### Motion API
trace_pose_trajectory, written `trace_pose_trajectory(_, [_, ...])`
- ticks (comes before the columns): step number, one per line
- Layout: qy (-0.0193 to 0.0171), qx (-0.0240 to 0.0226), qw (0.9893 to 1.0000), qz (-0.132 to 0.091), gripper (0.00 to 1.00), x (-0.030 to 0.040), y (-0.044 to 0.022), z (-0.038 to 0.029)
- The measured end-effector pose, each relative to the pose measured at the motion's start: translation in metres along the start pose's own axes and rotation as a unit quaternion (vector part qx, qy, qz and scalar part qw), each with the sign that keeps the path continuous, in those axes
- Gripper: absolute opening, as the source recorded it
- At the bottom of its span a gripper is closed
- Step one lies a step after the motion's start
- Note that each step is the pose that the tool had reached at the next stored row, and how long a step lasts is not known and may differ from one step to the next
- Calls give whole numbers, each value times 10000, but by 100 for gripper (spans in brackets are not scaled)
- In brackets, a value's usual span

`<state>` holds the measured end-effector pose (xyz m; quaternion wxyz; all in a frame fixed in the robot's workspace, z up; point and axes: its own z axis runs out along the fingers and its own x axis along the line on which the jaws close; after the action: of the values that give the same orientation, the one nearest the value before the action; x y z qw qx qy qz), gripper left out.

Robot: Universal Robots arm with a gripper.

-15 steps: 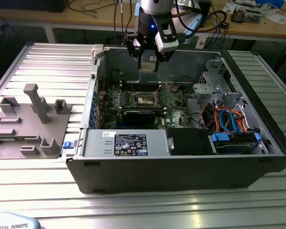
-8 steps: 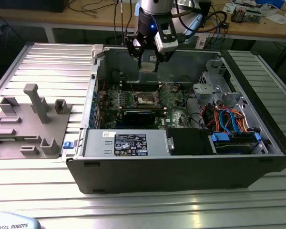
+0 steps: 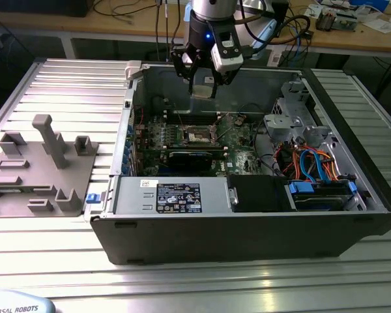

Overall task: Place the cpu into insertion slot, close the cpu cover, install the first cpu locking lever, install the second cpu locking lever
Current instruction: 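Place the cpu into insertion slot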

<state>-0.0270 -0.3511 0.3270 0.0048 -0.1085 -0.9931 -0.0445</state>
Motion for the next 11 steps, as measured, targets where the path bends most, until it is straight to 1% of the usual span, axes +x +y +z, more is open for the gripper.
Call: trace_pose_trajectory(11, [-9, -2, 9999, 105, 54, 0, 0, 1])
